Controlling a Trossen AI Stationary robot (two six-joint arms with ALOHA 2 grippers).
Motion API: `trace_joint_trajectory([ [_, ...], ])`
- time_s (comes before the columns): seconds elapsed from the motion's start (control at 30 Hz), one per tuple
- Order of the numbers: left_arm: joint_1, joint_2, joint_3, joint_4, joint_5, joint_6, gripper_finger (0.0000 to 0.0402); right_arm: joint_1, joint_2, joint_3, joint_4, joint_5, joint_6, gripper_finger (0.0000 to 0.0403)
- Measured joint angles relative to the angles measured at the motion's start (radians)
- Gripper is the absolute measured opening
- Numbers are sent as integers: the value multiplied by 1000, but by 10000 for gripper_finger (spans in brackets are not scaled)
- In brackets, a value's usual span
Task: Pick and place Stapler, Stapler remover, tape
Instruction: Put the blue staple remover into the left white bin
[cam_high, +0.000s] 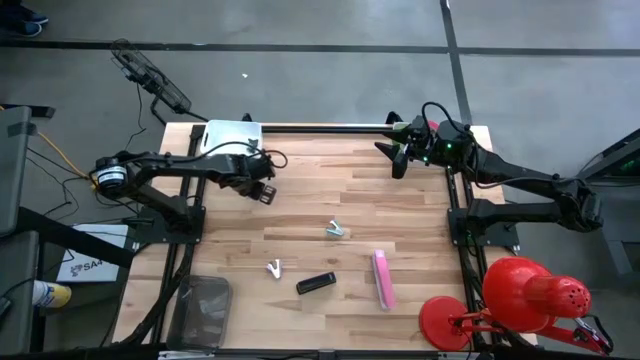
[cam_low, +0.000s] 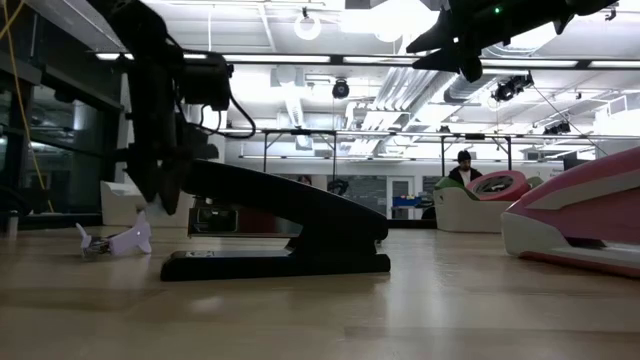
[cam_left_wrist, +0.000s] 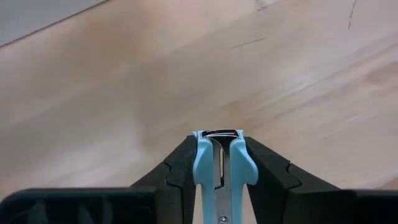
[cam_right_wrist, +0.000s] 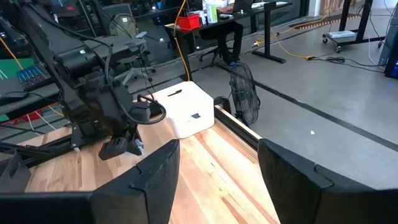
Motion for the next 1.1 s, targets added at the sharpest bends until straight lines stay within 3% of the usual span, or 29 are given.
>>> trace_joint_trajectory([
  [0.3,0,0,105,-148,-9,20,100,0,0,0,0,1,-2,209],
  [0.77,1,0,184,-192,-182,-134,100,0,0,0,-3,3,-3,209],
  [1.1,131,0,221,-196,-227,-182,100,0,0,0,-4,3,-3,209],
])
